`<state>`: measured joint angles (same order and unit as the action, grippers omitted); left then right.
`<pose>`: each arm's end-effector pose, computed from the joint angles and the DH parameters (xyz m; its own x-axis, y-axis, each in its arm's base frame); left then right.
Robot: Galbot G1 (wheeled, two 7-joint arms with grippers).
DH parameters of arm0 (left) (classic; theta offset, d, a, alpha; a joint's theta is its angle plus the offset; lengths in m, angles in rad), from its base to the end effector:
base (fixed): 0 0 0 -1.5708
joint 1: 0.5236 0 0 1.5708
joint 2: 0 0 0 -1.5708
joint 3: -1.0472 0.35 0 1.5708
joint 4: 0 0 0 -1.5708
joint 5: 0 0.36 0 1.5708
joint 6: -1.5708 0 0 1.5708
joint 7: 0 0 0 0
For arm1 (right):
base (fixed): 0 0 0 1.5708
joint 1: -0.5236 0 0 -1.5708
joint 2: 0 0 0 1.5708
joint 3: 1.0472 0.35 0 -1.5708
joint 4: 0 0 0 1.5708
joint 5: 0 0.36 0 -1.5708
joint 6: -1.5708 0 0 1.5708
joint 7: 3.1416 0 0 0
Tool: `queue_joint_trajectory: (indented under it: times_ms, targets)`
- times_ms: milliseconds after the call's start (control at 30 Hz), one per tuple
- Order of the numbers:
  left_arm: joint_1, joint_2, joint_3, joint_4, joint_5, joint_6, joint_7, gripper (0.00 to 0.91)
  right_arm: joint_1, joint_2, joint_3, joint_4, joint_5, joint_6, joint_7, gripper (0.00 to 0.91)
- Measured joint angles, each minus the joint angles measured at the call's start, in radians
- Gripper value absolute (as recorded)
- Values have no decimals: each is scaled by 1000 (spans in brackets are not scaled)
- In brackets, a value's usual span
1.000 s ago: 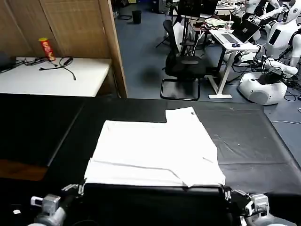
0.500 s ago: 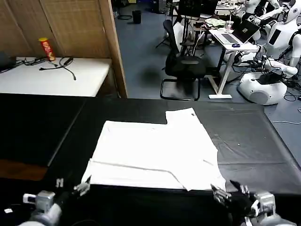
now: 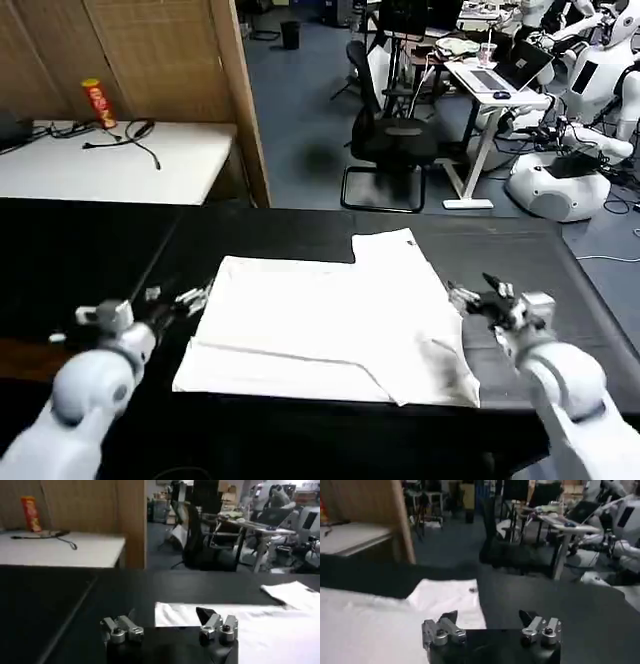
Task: Fold and organize the clothes.
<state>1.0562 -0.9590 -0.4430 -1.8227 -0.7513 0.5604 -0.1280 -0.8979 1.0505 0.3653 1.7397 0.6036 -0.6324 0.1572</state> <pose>0.3454 0.1265 -0.2323 -0.9032 0.1364 0.4069 0.1129 0.9903 -0.0814 0.3880 -0.0954 -0.2238 -0.9090 -0.0815 0.4087 -0.0936 0.9956 -0.0096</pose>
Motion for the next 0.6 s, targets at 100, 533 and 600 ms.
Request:
queue_joint_trajectory:
  times_ms: [100, 533, 600]
  targets:
    - [-100, -15, 64, 99, -17, 25, 10, 878, 88, 31, -59, -104, -12, 9, -3, 878]
    - [-353, -67, 194, 415, 39, 6, 62, 878, 272, 116, -136, -398, -56, 18, -22, 878]
    - [-369, -74, 202, 446, 51, 6, 67, 878, 276, 120, -136, -418, -59, 18, -25, 878]
